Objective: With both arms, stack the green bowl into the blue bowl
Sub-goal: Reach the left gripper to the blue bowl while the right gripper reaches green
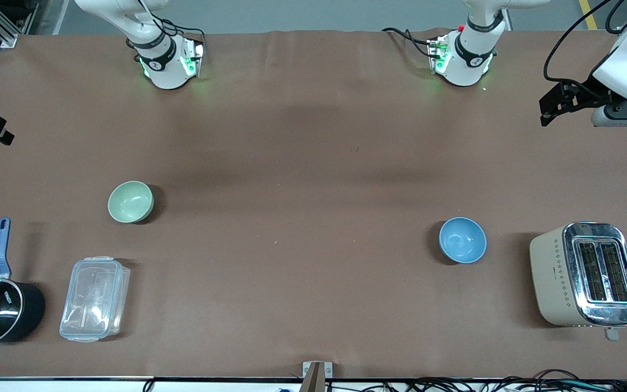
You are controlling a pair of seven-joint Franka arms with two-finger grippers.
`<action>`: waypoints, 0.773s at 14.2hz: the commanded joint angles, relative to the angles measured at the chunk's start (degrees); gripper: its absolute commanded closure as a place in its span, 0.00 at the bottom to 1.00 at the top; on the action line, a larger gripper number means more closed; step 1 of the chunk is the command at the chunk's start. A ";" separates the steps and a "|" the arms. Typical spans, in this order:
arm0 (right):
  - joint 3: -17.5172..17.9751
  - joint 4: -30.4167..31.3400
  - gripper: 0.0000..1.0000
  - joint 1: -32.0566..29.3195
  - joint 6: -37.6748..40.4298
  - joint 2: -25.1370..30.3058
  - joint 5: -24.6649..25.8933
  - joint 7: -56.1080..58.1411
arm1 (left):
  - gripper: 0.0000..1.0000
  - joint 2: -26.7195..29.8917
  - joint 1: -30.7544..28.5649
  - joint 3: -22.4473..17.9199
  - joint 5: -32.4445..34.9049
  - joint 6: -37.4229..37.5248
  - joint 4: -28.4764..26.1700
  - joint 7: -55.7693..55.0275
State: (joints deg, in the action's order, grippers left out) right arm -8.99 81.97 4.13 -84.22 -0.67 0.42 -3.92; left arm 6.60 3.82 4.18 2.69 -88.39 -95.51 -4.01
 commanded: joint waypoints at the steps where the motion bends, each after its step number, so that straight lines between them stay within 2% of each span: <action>1: 0.20 1.17 0.00 0.00 0.02 1.11 0.54 0.50 | 0.00 -4.73 -0.12 -0.58 -1.63 3.74 6.71 0.59; 6: 0.20 1.44 0.00 0.00 0.10 1.20 0.54 0.58 | 0.00 -8.26 -0.56 -0.75 -1.64 3.14 6.93 0.68; 8: 0.29 2.92 0.00 0.09 0.46 1.37 0.54 0.67 | 0.00 -11.33 -0.48 -0.75 -0.33 -1.76 4.91 0.59; 11: -0.15 10.02 0.00 -0.52 -1.90 1.64 0.72 4.00 | 0.00 -15.02 -0.74 -0.75 -0.06 -15.35 -3.42 -0.47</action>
State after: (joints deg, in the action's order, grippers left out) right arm -9.04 85.40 4.10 -83.64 -0.60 0.42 -2.54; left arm -6.37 2.90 3.83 2.37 -96.35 -94.11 -4.11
